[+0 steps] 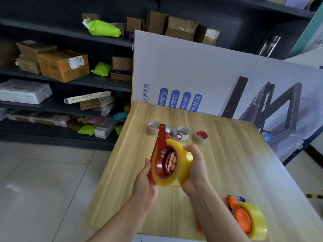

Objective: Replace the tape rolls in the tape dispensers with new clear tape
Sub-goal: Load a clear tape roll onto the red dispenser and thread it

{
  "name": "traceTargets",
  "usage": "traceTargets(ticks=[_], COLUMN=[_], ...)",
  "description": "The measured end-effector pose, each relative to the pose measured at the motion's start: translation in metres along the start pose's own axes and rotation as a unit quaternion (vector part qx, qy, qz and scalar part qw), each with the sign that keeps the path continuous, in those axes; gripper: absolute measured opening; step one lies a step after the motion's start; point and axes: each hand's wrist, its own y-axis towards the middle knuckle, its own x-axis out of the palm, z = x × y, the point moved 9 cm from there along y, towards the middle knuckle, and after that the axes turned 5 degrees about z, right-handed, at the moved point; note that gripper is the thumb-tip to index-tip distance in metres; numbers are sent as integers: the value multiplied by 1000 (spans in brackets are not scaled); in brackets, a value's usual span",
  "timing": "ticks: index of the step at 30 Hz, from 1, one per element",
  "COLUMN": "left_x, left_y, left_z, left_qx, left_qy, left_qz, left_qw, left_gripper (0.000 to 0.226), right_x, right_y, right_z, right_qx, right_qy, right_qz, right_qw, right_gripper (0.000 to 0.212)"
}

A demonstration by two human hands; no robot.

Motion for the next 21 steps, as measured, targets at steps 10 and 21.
traceTargets(ticks=[10, 21], left_x=[-34, -67], left_y=[-5, -7], left_z=[-38, -69], left_qx=[-41, -96], left_qy=[-31, 9], left_qz=[105, 134], left_qw=[993, 986], left_gripper=[26, 21], right_x=[-23, -50], right_y=[2, 13], right_z=[25, 52], right_qx=[47, 81], right_qy=[-39, -73], right_qz=[-4, 18], right_qw=[998, 994], right_gripper=[45, 38])
